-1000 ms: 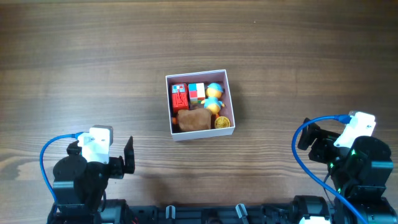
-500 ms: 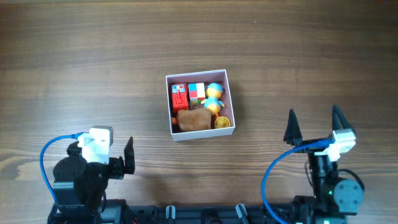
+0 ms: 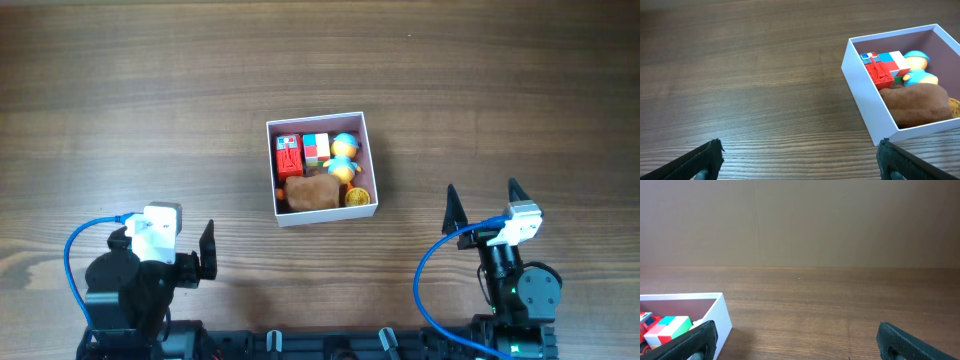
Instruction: Pack container
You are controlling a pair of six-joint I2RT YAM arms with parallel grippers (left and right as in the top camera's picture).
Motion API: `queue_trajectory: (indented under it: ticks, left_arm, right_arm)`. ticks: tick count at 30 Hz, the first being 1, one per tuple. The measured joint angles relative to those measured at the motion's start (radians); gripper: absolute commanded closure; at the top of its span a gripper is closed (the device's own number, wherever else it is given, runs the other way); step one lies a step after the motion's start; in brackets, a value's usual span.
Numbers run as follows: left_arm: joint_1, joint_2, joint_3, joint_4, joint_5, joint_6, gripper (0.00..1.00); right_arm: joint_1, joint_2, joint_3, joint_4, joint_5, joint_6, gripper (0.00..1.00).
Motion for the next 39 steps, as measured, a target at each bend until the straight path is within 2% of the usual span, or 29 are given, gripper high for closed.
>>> queue_trajectory:
  ticks: [12, 15, 18, 20, 22, 24, 26, 29, 35, 39]
  left_arm:
    - [0.000, -0.007, 0.000, -0.012, 0.009, 0.000, 0.00]
    - [0.000, -0.155, -0.041, 0.031, 0.095, -0.014, 0.00]
    - [0.000, -0.313, -0.200, 0.285, 0.135, -0.089, 0.00]
    - [0.000, -0.319, -0.335, 0.537, 0.149, -0.136, 0.00]
    - [0.000, -0.320, -0.495, 0.859, 0.153, -0.163, 0.00]
    - [0.000, -0.321, -0.579, 0.969, 0.144, -0.204, 0.00]
    - [0.000, -0.320, -0.633, 0.951, 0.122, -0.269, 0.00]
    - [0.000, -0.321, -0.650, 0.841, 0.096, -0.325, 0.00]
    - [-0.005, -0.320, -0.650, 0.834, 0.013, -0.442, 0.00]
    - [-0.040, -0.320, -0.650, 0.830, -0.038, -0.459, 0.00]
  right_arm:
    - [0.003, 0.000, 0.000, 0.000, 0.000, 0.000, 0.00]
    - [0.003, 0.001, 0.000, 0.000, 0.000, 0.000, 0.00]
    - [0.003, 0.003, 0.000, 0.000, 0.000, 0.000, 0.00]
    - [0.003, 0.004, 0.000, -0.001, 0.000, 0.000, 0.00]
    - [0.003, 0.005, 0.000, 0.000, 0.000, 0.000, 0.00]
    - [0.003, 0.005, 0.000, 0.000, 0.000, 0.000, 0.00]
    - [0.003, 0.005, 0.000, 0.000, 0.000, 0.000, 0.00]
    - [0.003, 0.005, 0.000, 0.000, 0.000, 0.000, 0.00]
    - [0.003, 0.005, 0.000, 0.000, 0.000, 0.000, 0.00]
    - [0.003, 0.005, 0.000, 0.000, 0.000, 0.000, 0.00]
